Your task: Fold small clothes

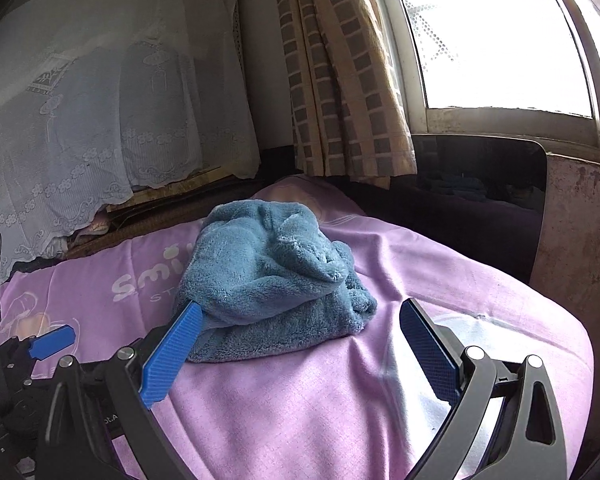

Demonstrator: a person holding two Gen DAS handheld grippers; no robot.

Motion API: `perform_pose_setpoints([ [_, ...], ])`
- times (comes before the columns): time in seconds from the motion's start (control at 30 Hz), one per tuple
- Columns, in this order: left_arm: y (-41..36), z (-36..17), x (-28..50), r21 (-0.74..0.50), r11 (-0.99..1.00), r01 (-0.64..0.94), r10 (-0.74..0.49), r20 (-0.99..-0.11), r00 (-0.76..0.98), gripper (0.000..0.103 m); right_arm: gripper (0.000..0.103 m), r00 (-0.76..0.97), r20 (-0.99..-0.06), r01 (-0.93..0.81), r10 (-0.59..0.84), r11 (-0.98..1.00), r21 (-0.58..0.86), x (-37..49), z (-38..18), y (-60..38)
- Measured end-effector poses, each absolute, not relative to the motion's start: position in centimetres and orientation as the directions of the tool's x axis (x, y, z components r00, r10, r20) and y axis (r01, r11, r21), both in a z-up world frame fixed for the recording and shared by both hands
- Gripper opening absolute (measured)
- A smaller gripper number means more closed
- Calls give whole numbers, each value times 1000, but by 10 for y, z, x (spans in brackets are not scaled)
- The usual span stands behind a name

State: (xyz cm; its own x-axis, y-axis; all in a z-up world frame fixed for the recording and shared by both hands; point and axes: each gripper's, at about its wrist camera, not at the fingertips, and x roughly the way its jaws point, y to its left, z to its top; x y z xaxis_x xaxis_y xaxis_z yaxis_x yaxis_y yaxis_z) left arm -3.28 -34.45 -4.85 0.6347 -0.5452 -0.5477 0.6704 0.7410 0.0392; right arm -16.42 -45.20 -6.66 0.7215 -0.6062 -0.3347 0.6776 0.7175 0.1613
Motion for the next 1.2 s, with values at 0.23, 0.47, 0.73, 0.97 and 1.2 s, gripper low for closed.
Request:
perform_pose_setpoints([
  [0.23, -344, -46, -36, 49, 737, 675, -552, -533, 641, 98, 99, 723, -345, 675, -598, 717, 173, -164, -68, -457],
  [0.47, -344, -46, -35, 47, 742, 669, -548, -533, 645, 98, 99, 720, -355, 681, -597, 708, 189, -165, -69, -460],
  [0.73, -344, -46, -31, 43, 744, 666, -544, -540, 642, 98, 99, 710, -377, 686, -594, 703, 185, -161, -71, -461],
  [0.97, -345, -48, -30, 44, 746, 664, -538, -547, 641, 98, 99, 708, -386, 687, -591, 703, 186, -159, -71, -463],
  [1.2, -345, -49, -30, 45, 746, 664, -538, -547, 641, 98, 99, 708, -388, 687, -590, 701, 188, -160, -71, -463],
])
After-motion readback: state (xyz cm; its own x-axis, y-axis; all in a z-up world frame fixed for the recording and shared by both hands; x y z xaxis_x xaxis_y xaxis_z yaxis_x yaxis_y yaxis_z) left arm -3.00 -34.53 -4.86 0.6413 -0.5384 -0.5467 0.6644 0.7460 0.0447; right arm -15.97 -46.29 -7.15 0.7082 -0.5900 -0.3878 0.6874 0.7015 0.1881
